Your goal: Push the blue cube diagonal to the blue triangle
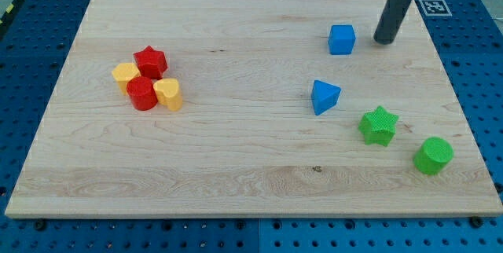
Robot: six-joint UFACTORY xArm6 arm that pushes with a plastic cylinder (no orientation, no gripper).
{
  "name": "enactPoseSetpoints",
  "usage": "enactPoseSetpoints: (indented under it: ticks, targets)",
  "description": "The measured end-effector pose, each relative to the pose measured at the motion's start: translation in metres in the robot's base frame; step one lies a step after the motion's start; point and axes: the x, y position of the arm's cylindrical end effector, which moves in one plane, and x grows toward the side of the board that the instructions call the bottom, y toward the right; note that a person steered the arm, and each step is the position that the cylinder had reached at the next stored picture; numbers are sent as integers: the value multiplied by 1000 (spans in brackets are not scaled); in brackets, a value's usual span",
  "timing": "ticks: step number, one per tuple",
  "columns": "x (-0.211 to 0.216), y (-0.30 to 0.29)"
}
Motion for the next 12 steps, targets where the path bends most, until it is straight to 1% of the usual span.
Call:
enactPoseSetpoints:
  ticks: [1,2,4,5,6,8,10,12]
  targets:
    - [-1,-5]
    - [-1,-34]
    - [-3,-49]
    - [-3,-70]
    - [-3,-78]
    - [9,-79]
    - [18,-102]
    - [37,-123]
